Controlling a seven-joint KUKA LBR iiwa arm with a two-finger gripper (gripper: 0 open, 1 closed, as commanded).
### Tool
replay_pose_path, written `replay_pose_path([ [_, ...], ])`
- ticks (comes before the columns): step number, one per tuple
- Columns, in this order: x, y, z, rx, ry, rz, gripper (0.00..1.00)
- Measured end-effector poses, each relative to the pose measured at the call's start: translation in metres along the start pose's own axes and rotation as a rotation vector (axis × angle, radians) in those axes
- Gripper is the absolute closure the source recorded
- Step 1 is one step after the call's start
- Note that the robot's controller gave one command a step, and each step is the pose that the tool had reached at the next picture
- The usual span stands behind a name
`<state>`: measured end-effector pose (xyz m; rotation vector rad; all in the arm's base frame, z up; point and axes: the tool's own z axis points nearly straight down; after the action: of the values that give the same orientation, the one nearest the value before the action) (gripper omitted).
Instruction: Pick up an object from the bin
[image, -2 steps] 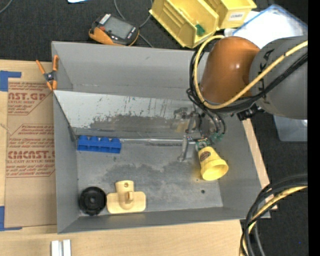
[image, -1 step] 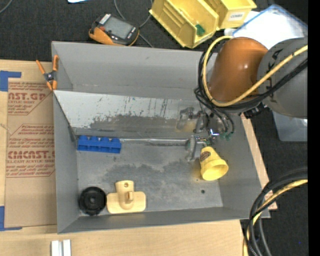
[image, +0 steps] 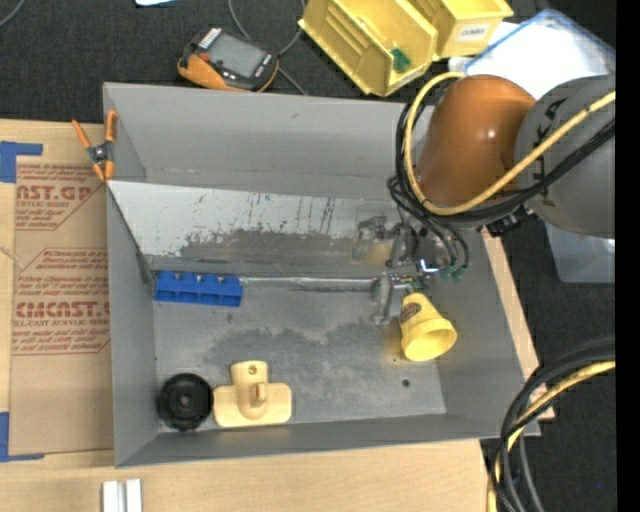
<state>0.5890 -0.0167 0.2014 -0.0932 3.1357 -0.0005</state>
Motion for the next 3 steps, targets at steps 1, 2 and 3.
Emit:
replay_pose_path([
  [1,0.025,0.025,0.031,-0.001,0.003,-0.15,0.0],
  [2,0.023,-0.014,0.017,0.0,-0.009,-0.036,0.0],
  [3,0.023,0.001,0.043,-0.004,-0.001,-0.012,0.0],
])
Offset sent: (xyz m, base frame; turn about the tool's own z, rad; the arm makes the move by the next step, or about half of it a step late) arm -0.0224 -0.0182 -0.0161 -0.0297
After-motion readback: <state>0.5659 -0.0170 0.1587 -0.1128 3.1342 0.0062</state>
